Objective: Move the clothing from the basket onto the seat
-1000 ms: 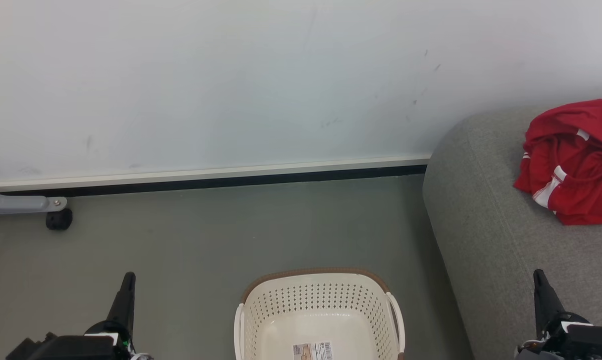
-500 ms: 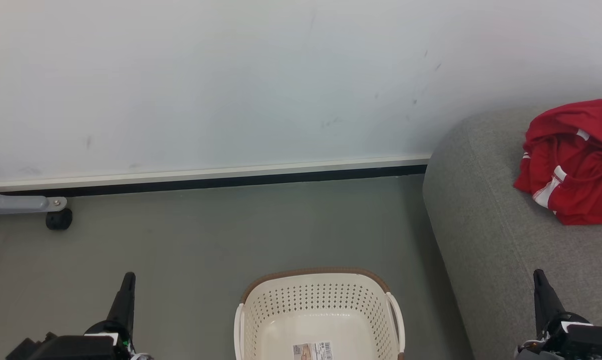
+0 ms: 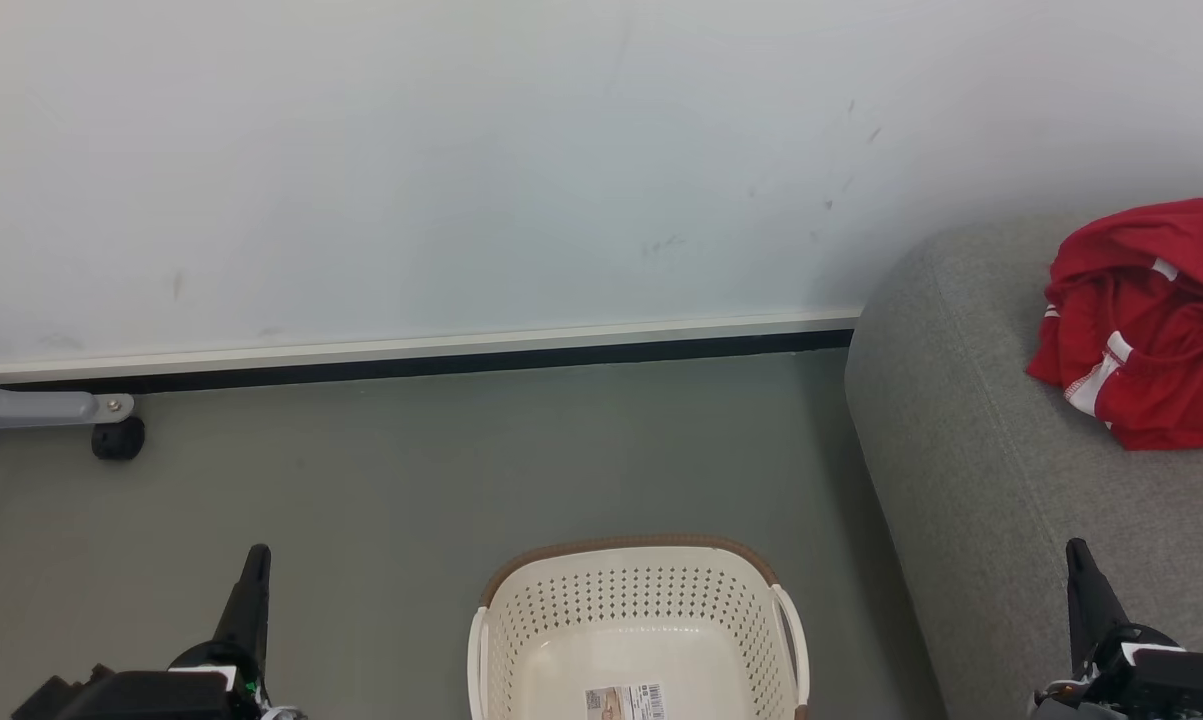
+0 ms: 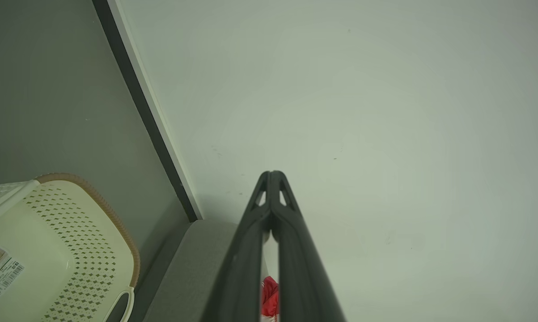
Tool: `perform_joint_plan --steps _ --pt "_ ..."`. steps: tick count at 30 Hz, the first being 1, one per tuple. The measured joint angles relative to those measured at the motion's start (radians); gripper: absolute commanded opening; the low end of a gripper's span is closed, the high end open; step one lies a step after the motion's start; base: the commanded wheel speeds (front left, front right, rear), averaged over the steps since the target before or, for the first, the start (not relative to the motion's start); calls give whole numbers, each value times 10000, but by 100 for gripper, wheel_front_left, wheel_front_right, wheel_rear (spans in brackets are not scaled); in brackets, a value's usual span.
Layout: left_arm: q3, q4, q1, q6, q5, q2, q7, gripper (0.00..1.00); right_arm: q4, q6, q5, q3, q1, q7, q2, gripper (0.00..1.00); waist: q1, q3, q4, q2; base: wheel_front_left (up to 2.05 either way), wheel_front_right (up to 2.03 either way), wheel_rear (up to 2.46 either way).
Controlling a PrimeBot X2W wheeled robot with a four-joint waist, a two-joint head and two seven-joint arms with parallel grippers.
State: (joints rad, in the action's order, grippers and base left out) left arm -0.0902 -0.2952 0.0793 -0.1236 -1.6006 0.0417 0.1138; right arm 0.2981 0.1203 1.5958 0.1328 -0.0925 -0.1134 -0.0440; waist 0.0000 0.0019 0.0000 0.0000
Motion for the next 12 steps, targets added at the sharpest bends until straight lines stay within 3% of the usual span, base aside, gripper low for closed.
perform_joint_plan --steps 12 --pt "0 0 0 0 0 -2 -2 0 -2 0 0 0 0 0 0 0 0 0 0 0 0 0 0"
